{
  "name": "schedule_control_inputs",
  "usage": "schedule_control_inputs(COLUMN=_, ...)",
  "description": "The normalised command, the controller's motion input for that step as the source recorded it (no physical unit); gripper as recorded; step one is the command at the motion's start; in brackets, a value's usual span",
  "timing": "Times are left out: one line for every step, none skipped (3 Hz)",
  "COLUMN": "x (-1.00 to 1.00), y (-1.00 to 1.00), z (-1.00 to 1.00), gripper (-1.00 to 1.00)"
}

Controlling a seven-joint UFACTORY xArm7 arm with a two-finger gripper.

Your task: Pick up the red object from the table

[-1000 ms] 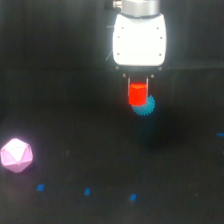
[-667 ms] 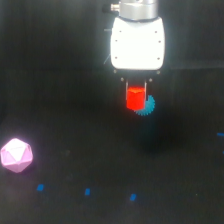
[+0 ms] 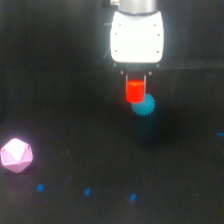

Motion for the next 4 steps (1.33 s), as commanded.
schedule_control_inputs(x=-0.42, y=0.38, z=-0.03, gripper=-1.0)
schedule_control_inputs(x=-0.56, y=-0.08, z=-0.31, gripper=-0.9)
schedule_control_inputs(x=0.8, y=-0.21, z=-0.56, gripper=-1.0)
schedule_control_inputs(x=-0.69, y=-0.11, z=0.32, gripper=-1.0)
